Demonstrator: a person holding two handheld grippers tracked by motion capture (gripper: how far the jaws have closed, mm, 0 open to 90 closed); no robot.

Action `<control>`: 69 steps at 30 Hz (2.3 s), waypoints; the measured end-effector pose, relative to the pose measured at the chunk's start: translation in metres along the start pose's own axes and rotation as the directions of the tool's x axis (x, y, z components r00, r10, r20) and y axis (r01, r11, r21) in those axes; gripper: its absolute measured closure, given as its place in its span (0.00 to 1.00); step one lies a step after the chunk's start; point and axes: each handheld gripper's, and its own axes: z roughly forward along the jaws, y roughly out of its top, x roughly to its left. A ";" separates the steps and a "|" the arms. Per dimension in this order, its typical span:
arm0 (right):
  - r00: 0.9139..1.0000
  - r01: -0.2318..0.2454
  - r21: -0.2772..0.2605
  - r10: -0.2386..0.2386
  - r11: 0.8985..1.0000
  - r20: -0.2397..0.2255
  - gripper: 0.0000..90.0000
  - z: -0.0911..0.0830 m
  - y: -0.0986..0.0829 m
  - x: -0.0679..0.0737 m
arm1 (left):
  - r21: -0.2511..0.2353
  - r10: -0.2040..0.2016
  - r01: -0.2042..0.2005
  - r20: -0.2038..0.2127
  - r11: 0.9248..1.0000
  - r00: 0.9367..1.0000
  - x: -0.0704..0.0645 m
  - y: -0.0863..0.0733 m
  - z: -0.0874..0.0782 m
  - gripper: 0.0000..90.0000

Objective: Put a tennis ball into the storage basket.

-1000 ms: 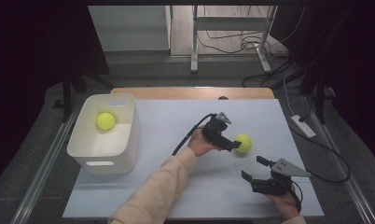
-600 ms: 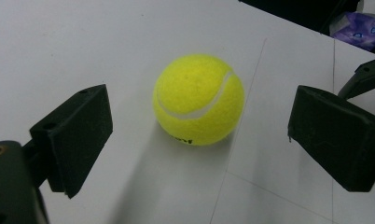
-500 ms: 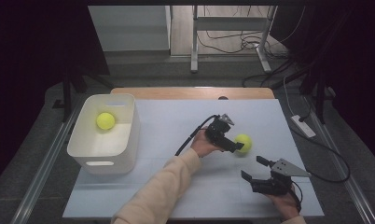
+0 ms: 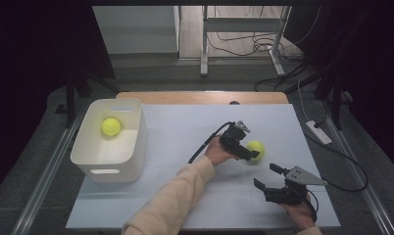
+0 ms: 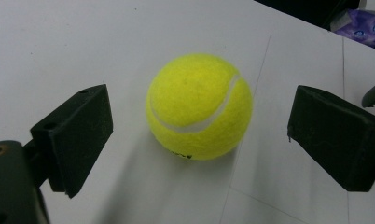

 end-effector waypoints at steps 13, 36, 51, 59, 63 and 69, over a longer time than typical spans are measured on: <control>1.000 0.000 0.001 0.000 1.000 -0.001 0.15 0.000 0.000 0.001 | 0.017 0.002 -0.002 -0.005 1.000 1.000 0.001 0.000 0.011 0.08; 1.000 -0.001 0.006 0.001 1.000 0.001 0.15 -0.001 -0.001 -0.001 | 0.027 0.008 -0.008 0.009 1.000 1.000 0.003 -0.002 0.031 0.30; 1.000 0.000 0.006 0.000 1.000 0.004 0.15 -0.001 -0.001 -0.001 | 0.025 -0.018 0.017 0.004 1.000 1.000 0.006 0.001 0.019 0.31; 1.000 0.003 0.007 -0.003 1.000 0.006 0.15 -0.001 -0.001 -0.001 | 0.004 -0.015 0.015 0.001 1.000 1.000 0.004 0.003 0.005 0.31; 1.000 0.002 0.011 -0.003 1.000 0.007 0.15 0.000 -0.001 -0.001 | -0.007 -0.011 0.011 -0.003 1.000 1.000 0.002 0.003 -0.002 0.31; 1.000 0.008 0.015 -0.008 1.000 0.005 0.15 0.001 -0.001 0.000 | -0.023 -0.008 0.008 -0.017 1.000 1.000 0.002 0.001 -0.012 0.31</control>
